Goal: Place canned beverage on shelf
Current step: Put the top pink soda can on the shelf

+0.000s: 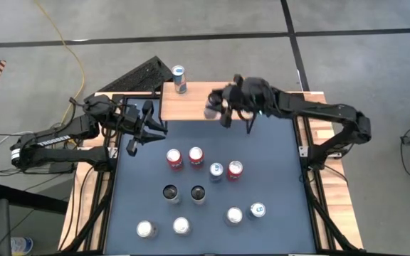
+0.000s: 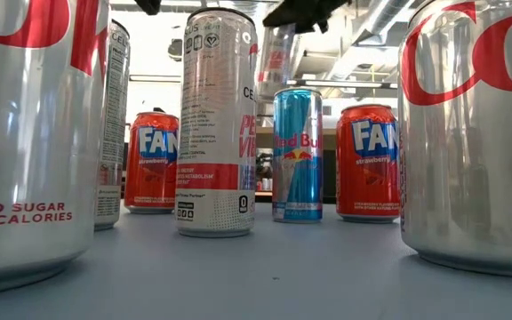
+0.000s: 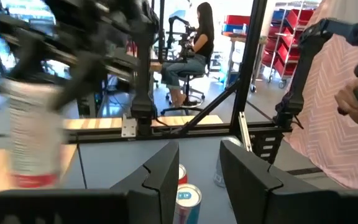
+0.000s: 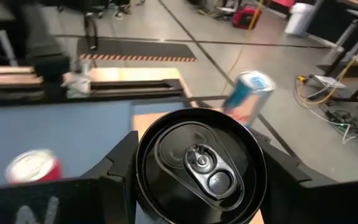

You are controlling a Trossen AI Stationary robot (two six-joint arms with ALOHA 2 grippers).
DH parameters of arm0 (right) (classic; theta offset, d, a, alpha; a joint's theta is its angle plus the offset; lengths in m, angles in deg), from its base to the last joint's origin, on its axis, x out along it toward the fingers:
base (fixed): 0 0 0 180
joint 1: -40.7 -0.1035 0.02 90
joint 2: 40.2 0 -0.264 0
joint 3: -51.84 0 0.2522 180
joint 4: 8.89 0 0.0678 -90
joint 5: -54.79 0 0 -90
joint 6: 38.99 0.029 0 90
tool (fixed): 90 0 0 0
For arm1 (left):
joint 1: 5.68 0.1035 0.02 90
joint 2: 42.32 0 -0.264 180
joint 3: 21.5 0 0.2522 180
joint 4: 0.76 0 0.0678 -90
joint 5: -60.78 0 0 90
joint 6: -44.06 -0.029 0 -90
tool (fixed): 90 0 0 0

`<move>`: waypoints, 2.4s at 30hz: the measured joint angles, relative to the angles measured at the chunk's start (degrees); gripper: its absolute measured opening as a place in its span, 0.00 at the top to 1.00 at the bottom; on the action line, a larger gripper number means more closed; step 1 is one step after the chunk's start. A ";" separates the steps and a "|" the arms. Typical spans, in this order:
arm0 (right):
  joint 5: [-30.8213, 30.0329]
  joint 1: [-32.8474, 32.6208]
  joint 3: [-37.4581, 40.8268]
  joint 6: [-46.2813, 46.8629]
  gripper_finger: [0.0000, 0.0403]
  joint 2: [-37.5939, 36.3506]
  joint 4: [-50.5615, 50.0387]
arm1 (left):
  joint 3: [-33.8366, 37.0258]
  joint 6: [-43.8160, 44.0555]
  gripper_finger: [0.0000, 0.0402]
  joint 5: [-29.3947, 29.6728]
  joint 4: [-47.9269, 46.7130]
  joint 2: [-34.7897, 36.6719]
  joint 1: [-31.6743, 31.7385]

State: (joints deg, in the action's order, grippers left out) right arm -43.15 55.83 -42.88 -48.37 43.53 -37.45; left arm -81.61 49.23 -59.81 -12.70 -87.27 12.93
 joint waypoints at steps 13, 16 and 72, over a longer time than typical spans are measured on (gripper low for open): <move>12.74 13.72 -21.71 -2.62 0.47 18.22 -9.41 | 0.00 -2.86 0.73 0.00 -2.65 0.02 0.00; 14.39 15.88 -26.45 -3.17 0.47 21.86 -11.27 | 0.00 -3.00 0.73 0.00 -2.81 0.02 0.00; 24.44 21.15 -33.20 -3.14 0.47 30.00 -9.02 | 0.02 -6.02 0.73 1.48 -5.92 -0.02 0.02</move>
State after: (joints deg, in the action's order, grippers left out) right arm -18.70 76.98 -76.07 -51.51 73.54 -46.46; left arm -81.58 43.21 -58.33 -18.62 -87.29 12.95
